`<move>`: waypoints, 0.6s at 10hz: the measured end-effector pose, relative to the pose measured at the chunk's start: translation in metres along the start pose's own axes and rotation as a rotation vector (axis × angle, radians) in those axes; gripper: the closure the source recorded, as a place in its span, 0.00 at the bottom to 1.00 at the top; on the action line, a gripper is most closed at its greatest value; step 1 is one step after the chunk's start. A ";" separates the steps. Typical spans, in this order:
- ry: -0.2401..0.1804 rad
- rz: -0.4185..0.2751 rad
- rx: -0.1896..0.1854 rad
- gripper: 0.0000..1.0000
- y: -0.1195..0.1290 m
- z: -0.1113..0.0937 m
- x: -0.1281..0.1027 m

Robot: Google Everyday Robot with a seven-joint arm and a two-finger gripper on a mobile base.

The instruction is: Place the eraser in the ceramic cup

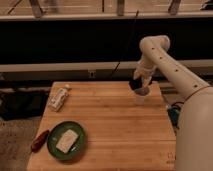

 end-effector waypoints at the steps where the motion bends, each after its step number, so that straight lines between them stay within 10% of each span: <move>1: -0.003 0.001 -0.001 0.95 0.001 0.000 -0.002; 6: -0.013 0.027 -0.014 0.46 0.009 0.006 -0.001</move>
